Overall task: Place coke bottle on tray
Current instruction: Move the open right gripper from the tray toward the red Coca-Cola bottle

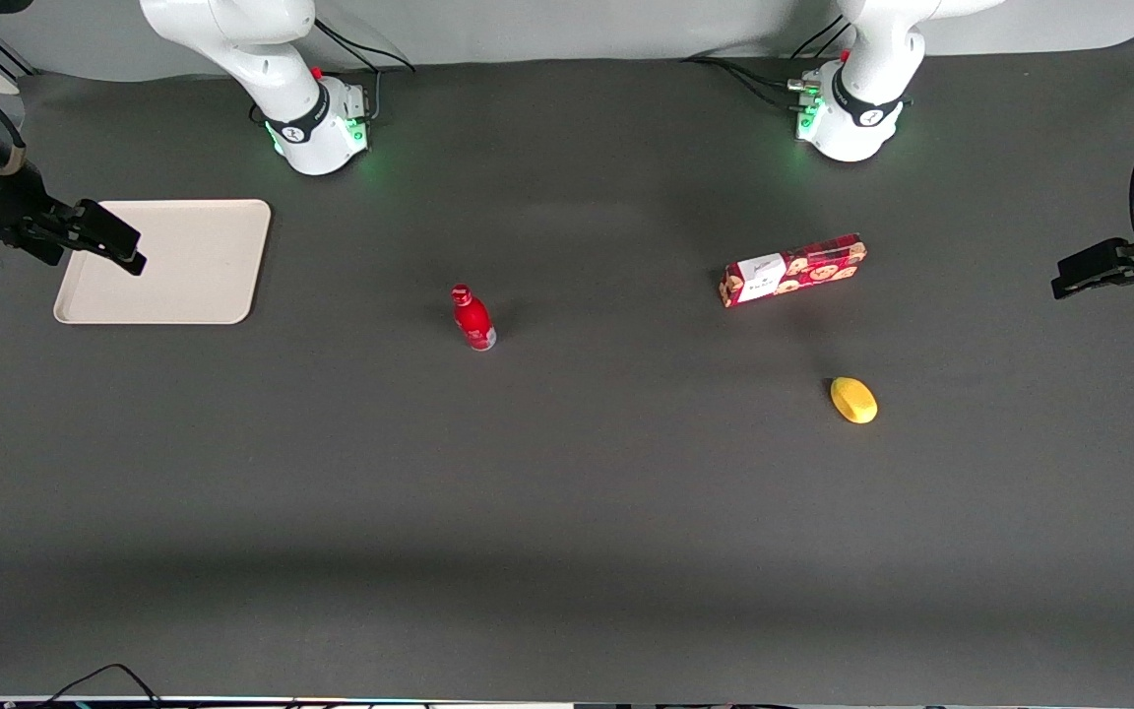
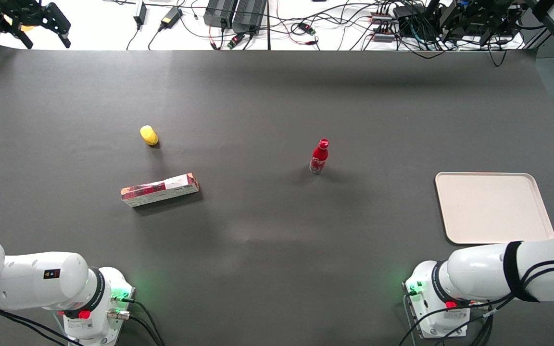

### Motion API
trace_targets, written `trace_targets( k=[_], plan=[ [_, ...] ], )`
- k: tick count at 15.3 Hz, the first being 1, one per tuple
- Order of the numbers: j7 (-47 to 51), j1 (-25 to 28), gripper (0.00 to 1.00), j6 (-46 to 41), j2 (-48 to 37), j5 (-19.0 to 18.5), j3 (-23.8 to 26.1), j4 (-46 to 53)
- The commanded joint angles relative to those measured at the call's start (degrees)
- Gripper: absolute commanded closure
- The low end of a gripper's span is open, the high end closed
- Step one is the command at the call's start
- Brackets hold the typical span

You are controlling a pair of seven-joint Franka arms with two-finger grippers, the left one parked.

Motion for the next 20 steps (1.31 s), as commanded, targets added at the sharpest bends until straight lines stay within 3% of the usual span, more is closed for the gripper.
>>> trace_targets(
  k=[1, 5, 7, 9, 12, 18, 20],
  plan=[
    [-0.3, 0.2, 0.00, -0.5, 1.8, 0.8, 0.2, 0.6],
    [-0.8, 0.5, 0.00, -0.5, 1.9, 0.8, 0.8, 0.5],
    [0.1, 0.3, 0.00, -0.8, 1.5, 1.8, 4.9, 0.0],
    [5.8, 0.9, 0.00, -1.6, 1.5, 6.5, 6.8, -0.7],
    [12.7, 1.2, 0.00, -0.4, 3.6, 6.7, 15.4, -2.8],
    [26.8, 1.3, 0.00, 19.6, 9.7, 6.2, 24.4, -13.1],
    [32.0, 1.5, 0.00, 25.2, 13.4, 3.4, 26.2, -14.4]
  ],
)
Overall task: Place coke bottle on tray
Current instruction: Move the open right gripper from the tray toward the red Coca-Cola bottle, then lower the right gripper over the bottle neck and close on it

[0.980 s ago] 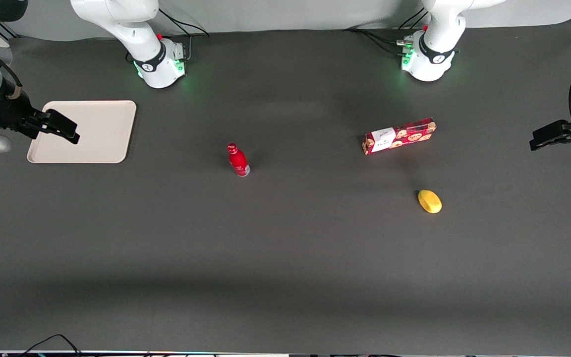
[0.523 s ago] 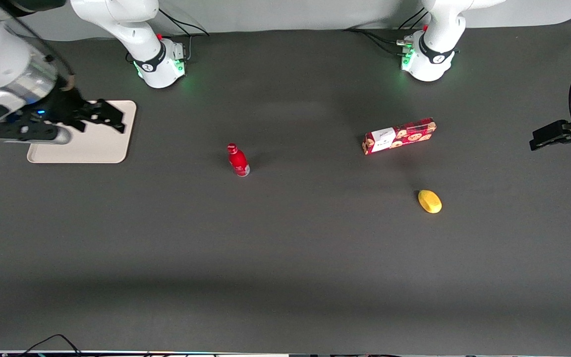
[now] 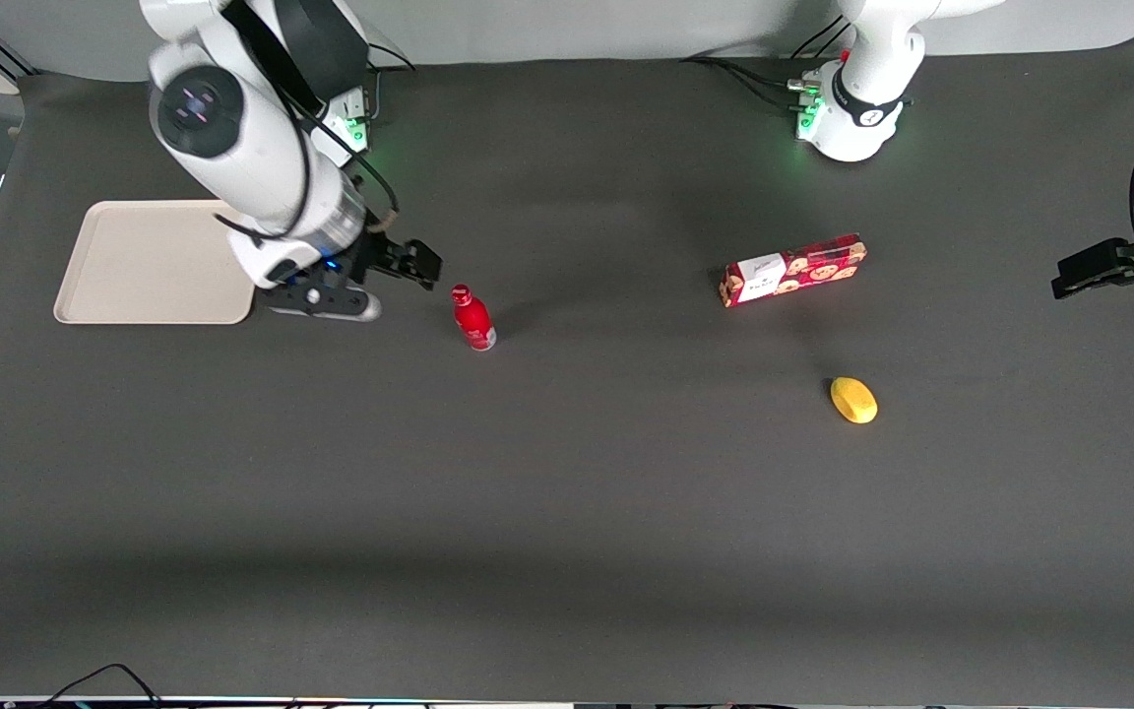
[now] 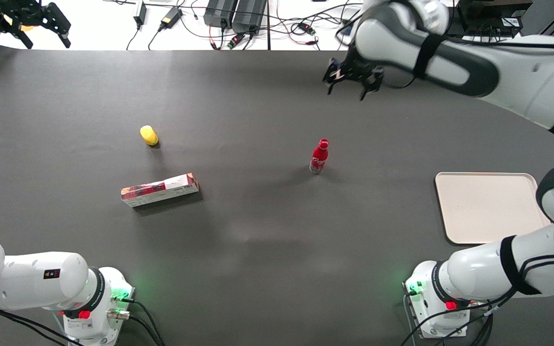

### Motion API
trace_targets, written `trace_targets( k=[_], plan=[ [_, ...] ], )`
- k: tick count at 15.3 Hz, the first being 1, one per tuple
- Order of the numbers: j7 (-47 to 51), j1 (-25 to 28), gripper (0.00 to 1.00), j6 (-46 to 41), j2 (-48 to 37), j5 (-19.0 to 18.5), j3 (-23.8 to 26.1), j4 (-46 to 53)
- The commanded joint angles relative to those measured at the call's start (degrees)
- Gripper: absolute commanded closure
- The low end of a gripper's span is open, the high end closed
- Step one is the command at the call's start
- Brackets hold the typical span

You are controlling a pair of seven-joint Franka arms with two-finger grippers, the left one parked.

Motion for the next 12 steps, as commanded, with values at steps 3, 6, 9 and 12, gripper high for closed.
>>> trace_targets(
  k=[3, 6, 9, 12],
  plan=[
    [17.0, 1.6, 0.00, 12.8, 10.5, -10.7, 4.4, -2.6],
    [22.5, 1.8, 0.00, 13.5, 13.8, -15.8, 6.0, -3.1],
    [24.5, 1.8, 0.00, 17.4, 13.2, -16.1, 6.5, -8.1],
    [25.0, 1.8, 0.00, 18.0, 11.9, -16.6, 6.9, -11.5]
  ],
)
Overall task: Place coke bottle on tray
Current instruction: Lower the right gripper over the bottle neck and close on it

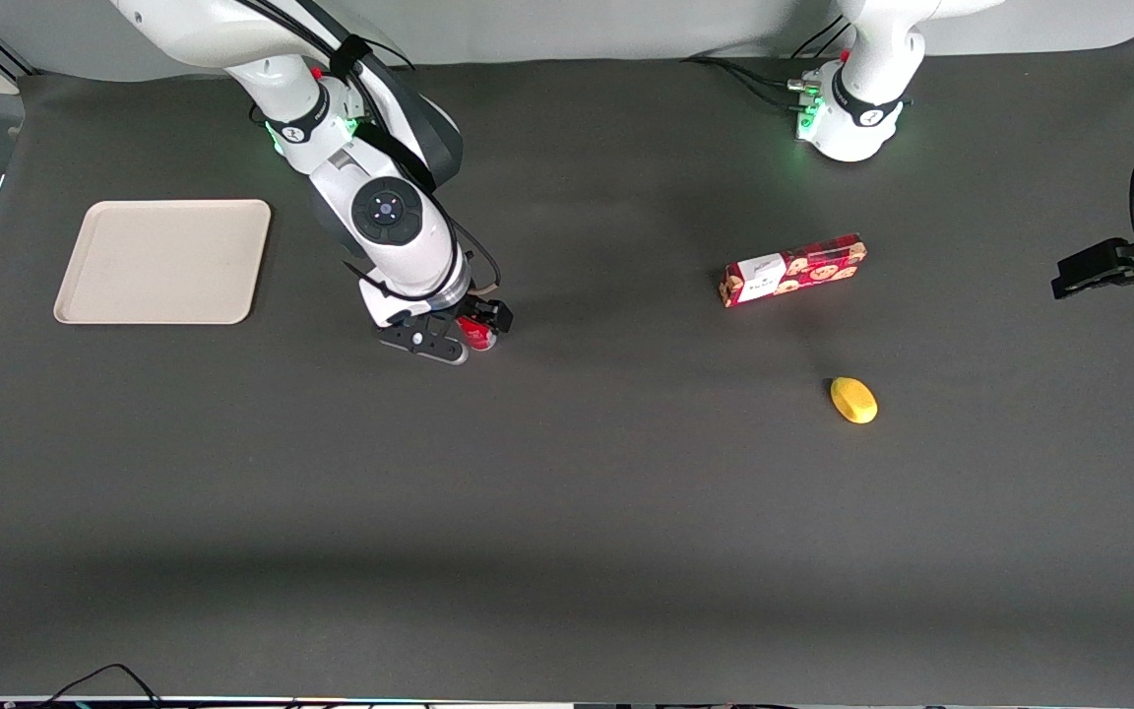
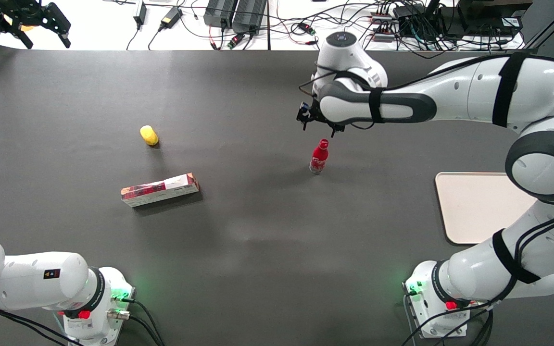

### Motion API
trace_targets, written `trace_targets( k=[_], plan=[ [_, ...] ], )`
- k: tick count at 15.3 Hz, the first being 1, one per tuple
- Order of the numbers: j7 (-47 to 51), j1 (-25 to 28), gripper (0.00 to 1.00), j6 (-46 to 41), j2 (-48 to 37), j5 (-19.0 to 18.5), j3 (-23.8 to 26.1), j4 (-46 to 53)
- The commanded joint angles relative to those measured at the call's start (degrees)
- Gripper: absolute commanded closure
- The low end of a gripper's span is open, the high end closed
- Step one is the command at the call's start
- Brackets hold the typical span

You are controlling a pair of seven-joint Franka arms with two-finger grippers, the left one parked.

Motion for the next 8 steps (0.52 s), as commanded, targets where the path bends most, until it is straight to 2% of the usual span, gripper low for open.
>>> trace_targets(
  k=[1, 5, 8],
  plan=[
    [2.9, -0.1, 0.00, 1.9, -2.4, -1.9, 0.9, -4.5],
    [2.9, -0.2, 0.01, 1.7, -4.0, -1.9, 1.2, -6.1],
    [2.9, -0.2, 0.28, 1.4, -4.4, -1.8, 1.5, -6.5]
  ],
)
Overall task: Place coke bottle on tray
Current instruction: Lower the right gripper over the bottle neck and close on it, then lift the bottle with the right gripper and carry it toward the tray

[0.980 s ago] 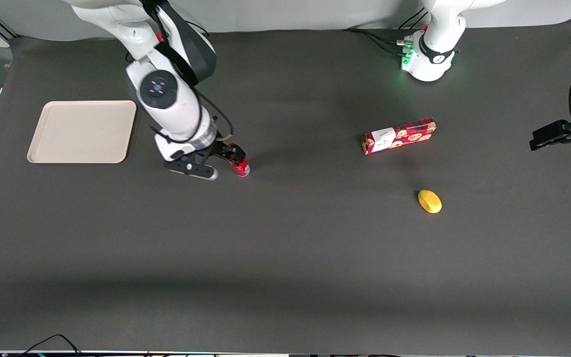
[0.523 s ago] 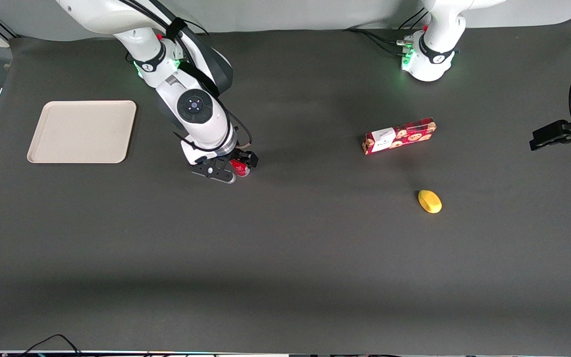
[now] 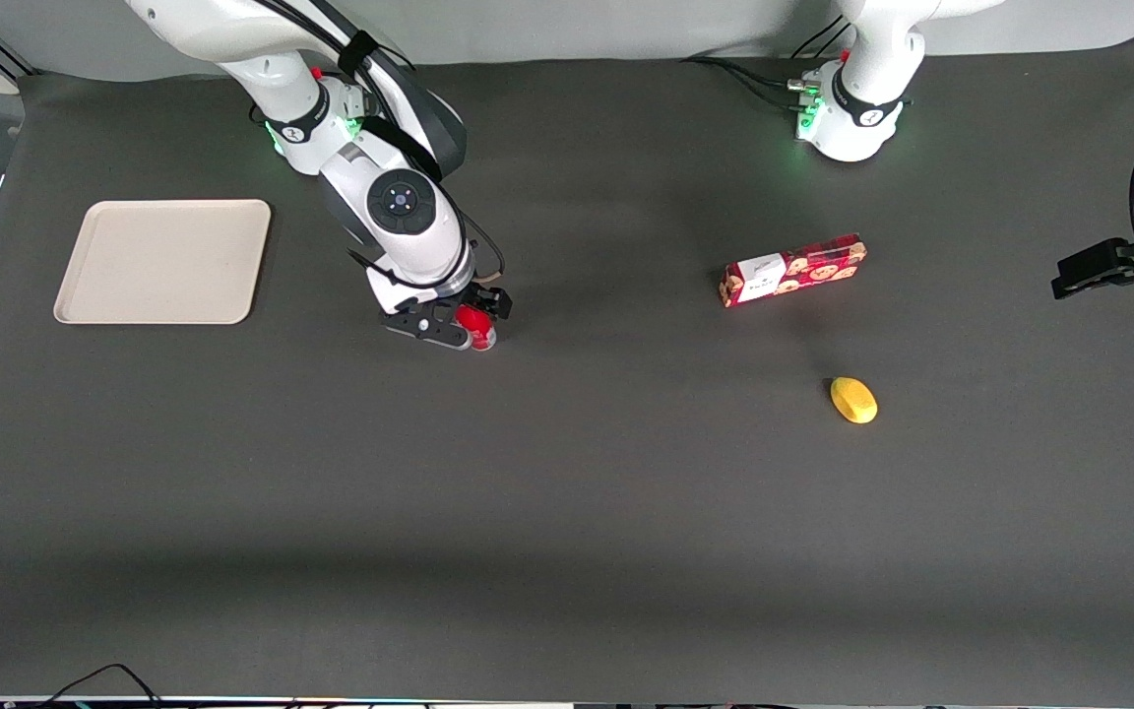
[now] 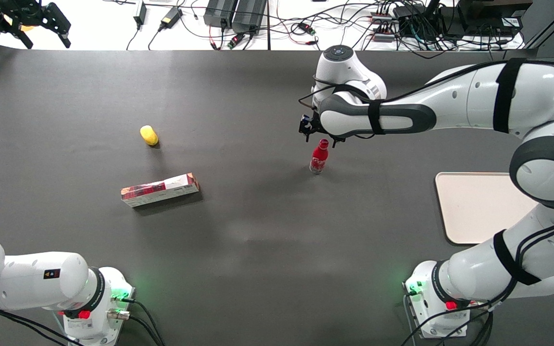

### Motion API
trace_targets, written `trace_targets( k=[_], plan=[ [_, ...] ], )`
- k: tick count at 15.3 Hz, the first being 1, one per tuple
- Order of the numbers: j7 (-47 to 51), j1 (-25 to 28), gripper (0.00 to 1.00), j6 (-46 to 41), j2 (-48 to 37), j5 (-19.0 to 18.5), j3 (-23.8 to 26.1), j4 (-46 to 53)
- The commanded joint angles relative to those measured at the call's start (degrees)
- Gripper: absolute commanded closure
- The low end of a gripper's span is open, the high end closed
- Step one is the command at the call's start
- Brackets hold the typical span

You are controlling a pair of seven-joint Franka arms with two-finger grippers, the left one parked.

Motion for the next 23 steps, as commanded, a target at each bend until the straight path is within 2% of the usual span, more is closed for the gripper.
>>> trace_targets(
  k=[1, 2, 4, 5, 8, 11, 15, 21, 23],
  plan=[
    [2.1, -0.2, 0.36, 0.4, -2.5, -1.5, 0.6, -2.1],
    [2.1, -0.2, 0.42, 0.3, -2.5, -1.5, 0.7, -2.1],
    [2.1, -0.2, 0.43, 0.2, -3.0, -1.5, 0.7, -2.0],
    [2.0, -0.2, 0.48, 0.2, -3.0, -1.5, 0.8, -2.1],
    [1.9, -0.2, 0.81, 0.2, -3.2, -1.5, 0.9, -2.0],
    [1.7, -0.2, 1.00, 0.1, -3.3, -1.5, 1.5, -2.1],
    [-1.4, -0.5, 1.00, -4.1, -5.1, -1.5, 1.4, 0.0],
    [-11.4, -2.0, 1.00, -20.0, -8.9, -0.2, 0.3, 12.9],
    [-16.9, -2.5, 1.00, -26.6, -11.1, 2.1, -1.2, 17.7]
  ],
)
